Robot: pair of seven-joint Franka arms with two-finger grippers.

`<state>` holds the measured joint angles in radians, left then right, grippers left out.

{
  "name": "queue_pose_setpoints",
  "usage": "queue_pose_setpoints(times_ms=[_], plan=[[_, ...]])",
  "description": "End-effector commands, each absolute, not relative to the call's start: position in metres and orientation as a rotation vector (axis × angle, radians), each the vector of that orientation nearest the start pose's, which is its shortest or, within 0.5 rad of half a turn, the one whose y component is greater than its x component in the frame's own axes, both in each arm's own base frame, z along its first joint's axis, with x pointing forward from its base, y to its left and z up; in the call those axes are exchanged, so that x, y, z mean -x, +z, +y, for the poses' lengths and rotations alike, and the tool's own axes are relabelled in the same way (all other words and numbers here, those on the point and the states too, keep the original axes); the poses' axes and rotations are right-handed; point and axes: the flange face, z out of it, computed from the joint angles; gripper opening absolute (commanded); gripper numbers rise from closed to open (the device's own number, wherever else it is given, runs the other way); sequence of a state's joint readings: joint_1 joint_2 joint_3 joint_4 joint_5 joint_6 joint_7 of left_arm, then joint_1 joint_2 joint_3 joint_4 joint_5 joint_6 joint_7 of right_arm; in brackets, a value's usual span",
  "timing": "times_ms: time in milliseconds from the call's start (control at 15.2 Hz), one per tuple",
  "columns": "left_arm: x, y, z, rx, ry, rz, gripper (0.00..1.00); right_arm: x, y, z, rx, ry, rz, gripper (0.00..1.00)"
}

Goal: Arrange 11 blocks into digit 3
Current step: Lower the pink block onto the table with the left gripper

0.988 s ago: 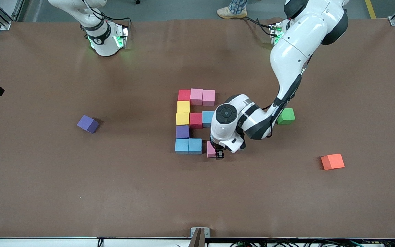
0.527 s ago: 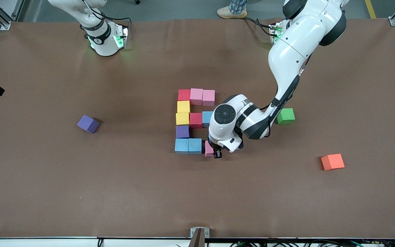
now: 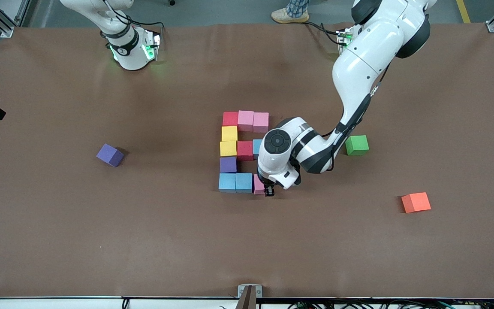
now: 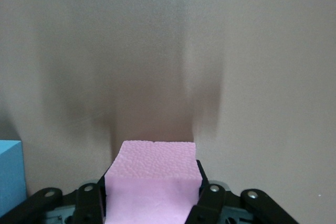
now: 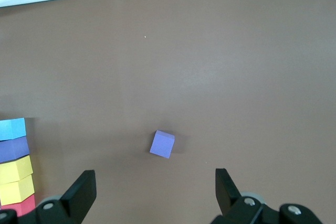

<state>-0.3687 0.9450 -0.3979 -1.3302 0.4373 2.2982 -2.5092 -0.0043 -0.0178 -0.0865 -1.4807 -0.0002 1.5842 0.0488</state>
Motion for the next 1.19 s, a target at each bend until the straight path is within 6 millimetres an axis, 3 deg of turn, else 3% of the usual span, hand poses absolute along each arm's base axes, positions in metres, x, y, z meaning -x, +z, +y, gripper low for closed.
queue_pose_setpoints(times_ms=[0,461,593,725,857,988,1054,1120], plan=[[-0.5958,0.193,-0.4651,-2.077,0.017,2.218,0.02,-0.5479,0.681,-0.0511,3.146,-0.196,0.214,1.0],[-0.5958,0.1932,-0.4661,-2.078,0.017,2.215,0.04,-0.5479,0.681,-0.0511,3.146,-0.196,0.214,1.0],[-0.5952,0.1898,-0.4659,-2.083,0.015,2.217,0.1,-0.548,0.6811,-0.0511,3.146,-0.198,0.214,1.0],[-0.5968,0.1905,-0.467,-2.082,0.016,2.21,0.29,-0.548,0.6811,-0.0511,3.146,-0.198,0.214,1.0],[-0.5967,0.191,-0.4689,-2.088,0.016,2.2,0.37,-0.5479,0.681,-0.051,3.145,-0.196,0.214,1.0],[-0.5963,0.1914,-0.4701,-2.093,0.016,2.189,0.52,-0.5478,0.681,-0.0518,3.145,-0.195,0.216,1.0],[-0.5967,0.1909,-0.4693,-2.105,0.016,2.177,0.63,-0.5478,0.681,-0.0518,3.145,-0.195,0.216,1.0],[-0.5964,0.1906,-0.4695,-2.126,0.019,2.157,0.87,-0.5479,0.6811,-0.052,3.146,-0.198,0.217,1.0]])
